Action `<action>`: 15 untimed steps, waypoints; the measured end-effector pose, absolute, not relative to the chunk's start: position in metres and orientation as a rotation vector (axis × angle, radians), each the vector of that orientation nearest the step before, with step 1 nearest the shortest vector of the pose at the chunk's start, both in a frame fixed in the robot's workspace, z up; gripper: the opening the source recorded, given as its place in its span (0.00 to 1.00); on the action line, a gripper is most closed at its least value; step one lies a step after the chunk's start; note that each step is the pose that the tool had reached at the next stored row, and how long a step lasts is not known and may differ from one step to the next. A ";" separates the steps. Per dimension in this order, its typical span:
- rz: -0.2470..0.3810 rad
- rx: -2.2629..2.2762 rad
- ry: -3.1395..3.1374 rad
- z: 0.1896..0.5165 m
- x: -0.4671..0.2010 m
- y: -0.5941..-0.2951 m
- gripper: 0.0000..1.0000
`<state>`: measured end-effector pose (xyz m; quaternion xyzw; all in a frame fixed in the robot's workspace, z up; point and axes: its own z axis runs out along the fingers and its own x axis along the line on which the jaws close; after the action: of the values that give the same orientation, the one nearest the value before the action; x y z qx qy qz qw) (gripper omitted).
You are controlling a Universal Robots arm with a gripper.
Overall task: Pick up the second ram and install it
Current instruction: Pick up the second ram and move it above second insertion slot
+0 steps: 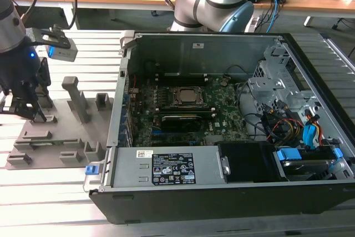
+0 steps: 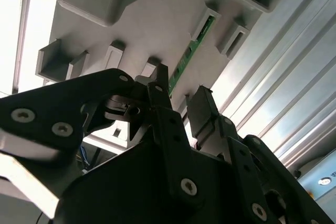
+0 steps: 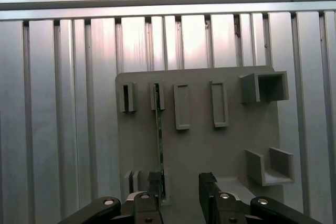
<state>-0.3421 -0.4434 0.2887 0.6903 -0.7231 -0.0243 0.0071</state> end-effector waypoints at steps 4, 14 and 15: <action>-0.078 2.161 -2.261 0.282 -0.343 -0.460 0.42; -0.085 2.170 -2.258 0.271 -0.345 -0.468 0.42; -0.085 2.170 -2.258 0.270 -0.345 -0.468 0.42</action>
<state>-0.3446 -0.4684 0.2696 0.6926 -0.7208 -0.0271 0.0044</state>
